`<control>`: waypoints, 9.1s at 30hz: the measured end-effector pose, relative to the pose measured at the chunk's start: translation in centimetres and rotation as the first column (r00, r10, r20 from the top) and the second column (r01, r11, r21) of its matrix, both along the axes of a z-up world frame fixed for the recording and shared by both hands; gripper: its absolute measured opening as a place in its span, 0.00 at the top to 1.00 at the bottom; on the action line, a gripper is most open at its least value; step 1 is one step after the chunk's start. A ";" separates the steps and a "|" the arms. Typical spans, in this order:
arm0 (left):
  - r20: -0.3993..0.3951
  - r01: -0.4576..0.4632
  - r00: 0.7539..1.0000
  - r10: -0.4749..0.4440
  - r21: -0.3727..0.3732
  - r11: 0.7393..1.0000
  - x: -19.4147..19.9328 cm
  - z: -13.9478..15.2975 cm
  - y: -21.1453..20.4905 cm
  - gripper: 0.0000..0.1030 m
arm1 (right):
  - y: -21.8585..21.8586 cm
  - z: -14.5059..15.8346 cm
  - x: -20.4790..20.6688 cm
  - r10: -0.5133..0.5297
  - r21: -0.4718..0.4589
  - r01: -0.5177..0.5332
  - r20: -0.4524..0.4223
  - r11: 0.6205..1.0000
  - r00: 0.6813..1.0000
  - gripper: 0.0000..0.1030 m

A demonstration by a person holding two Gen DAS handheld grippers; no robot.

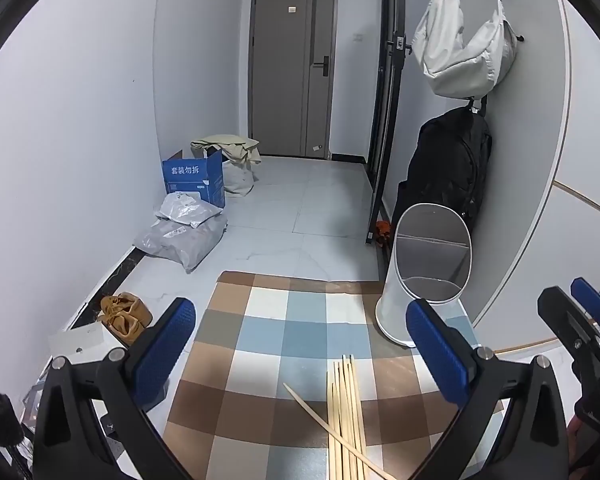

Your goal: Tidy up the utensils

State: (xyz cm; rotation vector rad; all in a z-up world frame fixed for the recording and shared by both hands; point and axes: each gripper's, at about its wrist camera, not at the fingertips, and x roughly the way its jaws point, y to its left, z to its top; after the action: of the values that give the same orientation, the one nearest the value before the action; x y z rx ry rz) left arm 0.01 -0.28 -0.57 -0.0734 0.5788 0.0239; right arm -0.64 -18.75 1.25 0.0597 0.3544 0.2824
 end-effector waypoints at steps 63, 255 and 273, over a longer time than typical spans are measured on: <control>-0.100 0.047 0.994 -0.051 -0.040 0.998 1.5 -1.2 -0.1 0.01 | -0.5 0.7 0.1 -0.001 0.015 0.001 -0.025 1.000 1.000 0.00; -0.093 0.196 0.971 -0.218 -0.207 0.959 6.1 10.6 -0.1 0.20 | -3.9 6.0 9.2 0.136 0.160 -0.133 -0.009 0.978 0.991 0.30; -0.032 0.108 0.993 -0.115 -0.168 0.980 -0.8 7.7 0.3 0.04 | 0.9 4.5 -0.4 0.246 0.118 -0.244 -0.005 0.963 0.969 0.03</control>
State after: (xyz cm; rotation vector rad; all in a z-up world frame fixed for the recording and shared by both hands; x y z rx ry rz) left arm -0.79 0.03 7.11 -0.2024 0.6246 -0.1321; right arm -1.02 -17.88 5.80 0.1340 0.3650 0.5485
